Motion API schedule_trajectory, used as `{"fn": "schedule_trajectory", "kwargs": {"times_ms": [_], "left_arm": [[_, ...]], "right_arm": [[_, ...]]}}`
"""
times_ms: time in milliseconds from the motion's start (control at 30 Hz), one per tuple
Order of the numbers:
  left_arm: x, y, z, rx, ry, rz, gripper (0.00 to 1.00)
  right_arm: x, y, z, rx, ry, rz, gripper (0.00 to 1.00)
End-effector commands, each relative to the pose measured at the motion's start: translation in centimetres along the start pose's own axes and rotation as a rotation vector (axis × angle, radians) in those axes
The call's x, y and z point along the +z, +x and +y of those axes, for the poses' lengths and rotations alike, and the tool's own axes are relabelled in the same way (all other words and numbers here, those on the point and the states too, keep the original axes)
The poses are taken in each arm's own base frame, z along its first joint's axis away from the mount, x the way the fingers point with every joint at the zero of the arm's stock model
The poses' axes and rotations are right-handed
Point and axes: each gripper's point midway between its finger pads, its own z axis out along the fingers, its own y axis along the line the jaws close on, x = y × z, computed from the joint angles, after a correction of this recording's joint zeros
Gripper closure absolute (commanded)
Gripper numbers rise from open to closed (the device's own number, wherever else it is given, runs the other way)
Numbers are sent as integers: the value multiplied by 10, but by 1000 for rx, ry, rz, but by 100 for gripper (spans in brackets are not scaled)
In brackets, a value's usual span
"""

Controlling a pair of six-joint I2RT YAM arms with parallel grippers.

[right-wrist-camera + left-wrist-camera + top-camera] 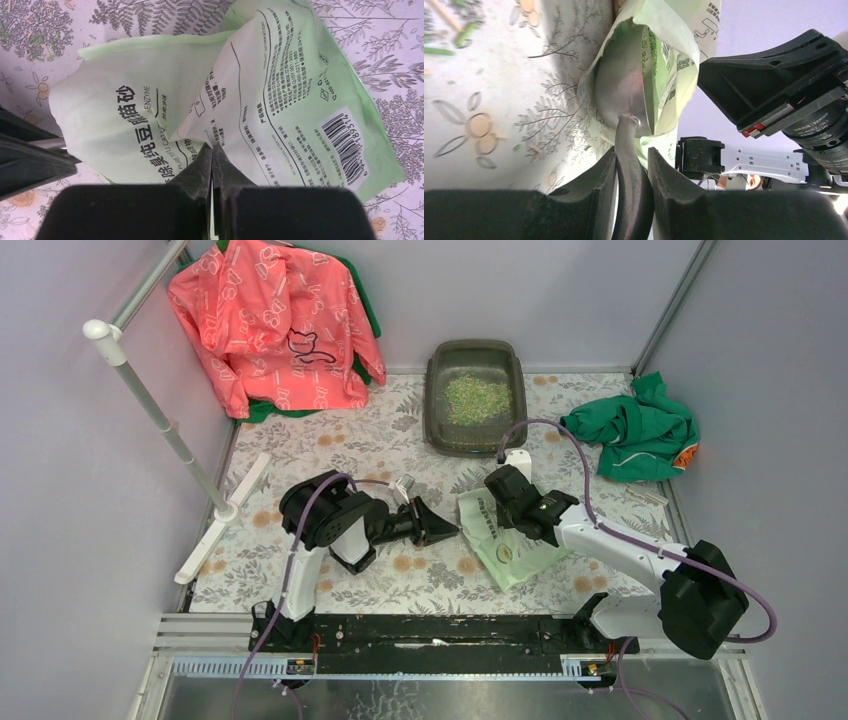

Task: Fill the litter box with clean litter
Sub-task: 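Scoop the cat litter from the cat litter bag.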

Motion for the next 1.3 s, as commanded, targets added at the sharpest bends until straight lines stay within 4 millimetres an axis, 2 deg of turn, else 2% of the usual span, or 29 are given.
{"fn": "schedule_trajectory", "kwargs": {"times_ms": [0, 267, 600, 867, 1100, 1267], "left_arm": [[-12, -8, -18, 65, 67, -13, 100], [-28, -13, -17, 77, 52, -36, 100], [-56, -10, 2, 64, -24, -72, 100], [-73, -14, -4, 99, -23, -104, 100], [-79, -14, -17, 131, 10, -109, 100], [-88, -11, -14, 105, -4, -114, 100]], "right_arm": [[-4, -16, -24, 6, 119, -58, 100], [-5, -19, -27, 4, 133, -59, 100], [-12, -20, -29, 26, 82, -81, 100], [-10, -7, -34, 82, 34, -53, 100], [-1, 2, -42, 159, 8, -10, 100], [2, 3, -48, 201, 10, 9, 100]]}}
